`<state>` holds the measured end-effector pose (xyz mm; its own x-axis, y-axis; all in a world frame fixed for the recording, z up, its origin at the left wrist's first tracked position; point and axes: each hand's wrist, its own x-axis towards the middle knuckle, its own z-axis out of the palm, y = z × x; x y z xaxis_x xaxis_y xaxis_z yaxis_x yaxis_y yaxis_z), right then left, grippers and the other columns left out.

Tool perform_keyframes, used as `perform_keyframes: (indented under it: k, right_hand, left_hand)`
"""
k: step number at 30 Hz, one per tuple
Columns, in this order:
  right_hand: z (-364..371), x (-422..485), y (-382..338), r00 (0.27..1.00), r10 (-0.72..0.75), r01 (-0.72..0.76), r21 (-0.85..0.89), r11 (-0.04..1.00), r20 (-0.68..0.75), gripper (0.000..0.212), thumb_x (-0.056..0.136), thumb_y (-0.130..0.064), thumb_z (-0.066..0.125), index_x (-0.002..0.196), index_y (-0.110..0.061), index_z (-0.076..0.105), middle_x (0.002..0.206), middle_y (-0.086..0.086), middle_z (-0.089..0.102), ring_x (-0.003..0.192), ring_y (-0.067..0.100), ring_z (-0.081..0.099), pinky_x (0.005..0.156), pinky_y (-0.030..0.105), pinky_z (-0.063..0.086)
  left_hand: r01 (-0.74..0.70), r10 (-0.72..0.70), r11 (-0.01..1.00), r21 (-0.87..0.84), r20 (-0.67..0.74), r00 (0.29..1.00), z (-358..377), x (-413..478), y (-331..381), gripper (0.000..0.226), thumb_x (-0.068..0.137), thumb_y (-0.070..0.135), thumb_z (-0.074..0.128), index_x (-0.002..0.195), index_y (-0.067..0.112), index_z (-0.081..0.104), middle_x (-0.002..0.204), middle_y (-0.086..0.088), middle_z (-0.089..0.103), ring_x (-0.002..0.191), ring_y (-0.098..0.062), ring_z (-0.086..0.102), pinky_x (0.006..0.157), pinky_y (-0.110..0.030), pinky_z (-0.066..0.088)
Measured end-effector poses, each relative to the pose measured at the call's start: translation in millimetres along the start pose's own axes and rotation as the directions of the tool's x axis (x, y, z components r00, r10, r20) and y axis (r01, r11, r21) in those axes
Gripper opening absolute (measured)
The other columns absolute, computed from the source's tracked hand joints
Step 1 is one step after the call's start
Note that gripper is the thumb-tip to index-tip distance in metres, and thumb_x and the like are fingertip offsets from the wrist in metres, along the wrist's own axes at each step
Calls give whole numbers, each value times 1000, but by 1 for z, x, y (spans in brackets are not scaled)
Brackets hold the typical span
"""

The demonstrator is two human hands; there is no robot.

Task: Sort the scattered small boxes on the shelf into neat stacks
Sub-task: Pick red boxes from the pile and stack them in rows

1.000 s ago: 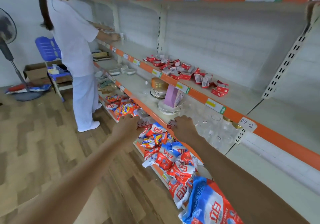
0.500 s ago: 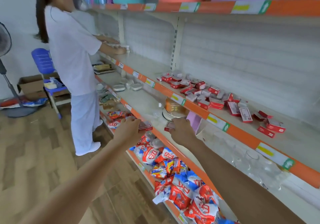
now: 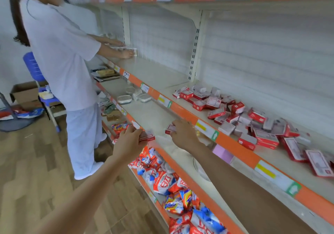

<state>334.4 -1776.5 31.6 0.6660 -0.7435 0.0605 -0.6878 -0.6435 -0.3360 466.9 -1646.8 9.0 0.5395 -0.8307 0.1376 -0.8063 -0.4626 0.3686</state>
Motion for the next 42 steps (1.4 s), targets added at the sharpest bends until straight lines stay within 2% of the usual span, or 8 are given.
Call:
perform_keyframes:
  k: [7, 12, 17, 23, 27, 31, 38, 42]
  right_hand:
    - [-17, 129, 0, 999, -8, 11, 57, 998, -47, 33, 90, -20, 46, 121, -9, 47, 122, 14, 47, 118, 32, 37, 96, 40, 35]
    - [-23, 189, 3, 996, -20, 26, 71, 997, -83, 35, 87, -18, 49, 121, -9, 50, 120, 16, 50, 115, 34, 43, 94, 39, 38]
    - [-25, 235, 11, 995, 28, -26, 16, 1000, -95, 39, 90, -21, 47, 128, -10, 45, 126, 14, 48, 118, 32, 41, 97, 44, 39]
    - [-17, 294, 18, 984, 115, -117, -9, 993, -138, 42, 89, -20, 47, 131, -13, 44, 127, 14, 49, 117, 33, 44, 98, 42, 38]
    - [-15, 327, 23, 963, 236, -245, -57, 968, -128, 43, 88, -17, 44, 130, -13, 43, 123, 13, 50, 114, 33, 46, 93, 40, 37]
    - [-14, 348, 29, 936, 323, -335, -70, 940, -139, 35, 89, -17, 42, 123, -10, 46, 116, 13, 51, 106, 33, 52, 88, 39, 38]
    - [-6, 365, 34, 905, 411, -424, -152, 893, -110, 35, 92, -25, 44, 125, -14, 45, 115, 7, 53, 106, 30, 53, 93, 40, 33]
    - [-8, 364, 38, 889, 433, -454, -171, 874, -147, 35, 93, -25, 43, 126, -15, 48, 124, 7, 51, 116, 27, 45, 98, 41, 30]
  left_hand:
    - [-22, 21, 1000, -17, -43, 999, -11, 131, -2, 37, 88, 30, 55, 124, 22, 52, 117, -6, 51, 108, -28, 48, 86, -39, 45]
    - [-33, 32, 999, -24, -43, 999, -12, 200, -2, 36, 86, 31, 58, 121, 24, 55, 115, -4, 54, 102, -25, 53, 82, -34, 48]
    - [-86, 86, 996, -24, -12, 996, -4, 266, -4, 34, 85, 29, 57, 119, 22, 57, 113, -8, 54, 106, -28, 52, 84, -33, 43]
    - [-178, 180, 983, -39, 60, 982, 10, 351, -8, 28, 86, 29, 54, 110, 16, 59, 110, -11, 52, 106, -32, 50, 84, -34, 40]
    - [-281, 278, 960, -15, 185, 943, 20, 405, -10, 28, 85, 31, 53, 107, 15, 60, 108, -10, 52, 108, -30, 50, 87, -38, 44]
    - [-385, 371, 923, 0, 267, 889, 33, 448, -12, 34, 87, 26, 53, 119, 18, 56, 115, -9, 50, 113, -29, 47, 91, -38, 43]
    - [-444, 439, 894, -64, 326, 837, 53, 489, -15, 47, 88, 26, 56, 134, 20, 46, 130, -7, 45, 122, -27, 41, 99, -39, 39]
    - [-537, 565, 825, -176, 262, 783, 58, 494, -4, 58, 81, 21, 62, 136, 17, 45, 136, -8, 43, 125, -28, 40, 102, -42, 37]
